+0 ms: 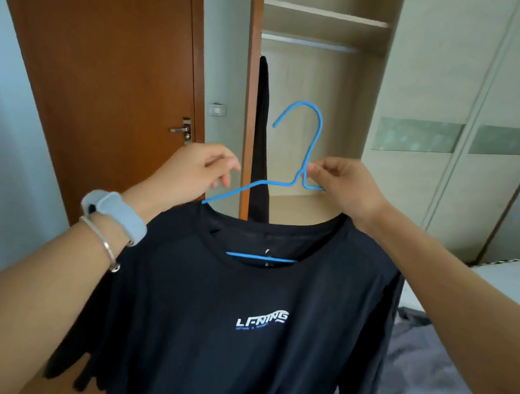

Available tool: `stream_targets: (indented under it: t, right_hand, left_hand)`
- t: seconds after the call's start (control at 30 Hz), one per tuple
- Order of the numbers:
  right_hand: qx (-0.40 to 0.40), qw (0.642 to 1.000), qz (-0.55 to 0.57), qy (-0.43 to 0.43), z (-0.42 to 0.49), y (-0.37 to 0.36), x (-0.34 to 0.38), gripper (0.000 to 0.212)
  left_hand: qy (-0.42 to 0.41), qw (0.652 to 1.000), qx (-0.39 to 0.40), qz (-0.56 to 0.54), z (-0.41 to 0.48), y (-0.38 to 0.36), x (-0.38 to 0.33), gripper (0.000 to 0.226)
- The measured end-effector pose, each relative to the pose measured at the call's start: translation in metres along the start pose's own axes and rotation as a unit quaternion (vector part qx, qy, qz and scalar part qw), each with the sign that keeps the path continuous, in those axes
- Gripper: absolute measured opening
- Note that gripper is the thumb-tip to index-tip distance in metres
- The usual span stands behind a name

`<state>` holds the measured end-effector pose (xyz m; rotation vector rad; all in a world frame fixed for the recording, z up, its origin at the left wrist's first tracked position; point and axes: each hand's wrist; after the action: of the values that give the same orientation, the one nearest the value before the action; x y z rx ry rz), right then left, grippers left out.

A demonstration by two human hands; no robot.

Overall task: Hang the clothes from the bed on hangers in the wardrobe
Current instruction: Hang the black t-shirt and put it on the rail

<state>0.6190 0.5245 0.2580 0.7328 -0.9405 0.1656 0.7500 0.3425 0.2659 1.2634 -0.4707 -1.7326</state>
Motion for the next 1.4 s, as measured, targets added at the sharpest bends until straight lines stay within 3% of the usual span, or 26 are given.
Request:
stream_targets:
  t: [0.2, 0.43, 0.53, 0.73, 1.0, 1.2, 1.33, 1.4]
  right_hand:
    - [-0.005, 0.998, 0.04, -0.052, 0.094, -0.031, -0.046, 0.019]
    - [-0.006, 0.997, 0.042, -0.062, 0.227, -0.056, -0.089, 0.023]
    - [-0.017, 0.996, 0.047, -0.08, 0.27, -0.057, -0.103, 0.021]
    - [-0.045, 0.996, 0.007, -0.08, 0.331, -0.066, -0.131, 0.023]
    - [-0.117, 0.986, -0.029, -0.114, 0.438, -0.093, -0.188, 0.023]
    - [-0.174, 0.969, -0.042, -0.173, 0.52, -0.097, -0.218, 0.02]
    - [-0.184, 0.958, -0.045, -0.216, 0.547, -0.085, -0.232, 0.03]
    - [-0.199, 0.951, -0.049, -0.233, 0.554, -0.08, -0.239, 0.023]
  left_hand:
    - [0.049, 0.994, 0.093, 0.033, 0.047, -0.012, 0.085, 0.041]
    - [0.022, 0.995, 0.076, 0.066, 0.162, -0.019, 0.164, 0.044]
    - [0.043, 0.985, 0.086, 0.144, 0.204, -0.025, 0.196, 0.065]
    - [-0.025, 0.984, 0.008, 0.174, 0.283, -0.044, 0.233, 0.061]
    - [-0.12, 0.985, 0.004, 0.123, 0.41, -0.074, 0.315, 0.058]
    - [-0.183, 0.979, 0.088, 0.01, 0.515, -0.09, 0.366, 0.052]
    - [-0.204, 0.965, 0.147, -0.068, 0.57, -0.104, 0.38, 0.043]
    - [-0.204, 0.955, 0.176, -0.125, 0.591, -0.115, 0.378, 0.041]
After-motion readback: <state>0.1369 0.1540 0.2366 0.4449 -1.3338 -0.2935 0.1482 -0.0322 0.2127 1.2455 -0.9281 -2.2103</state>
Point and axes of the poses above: each hand's wrist, its own z-axis towards the middle knuckle, its own y-axis out of the back of the hand, x = y × z, and after that the axes turned 6 degrees about x, right-handed
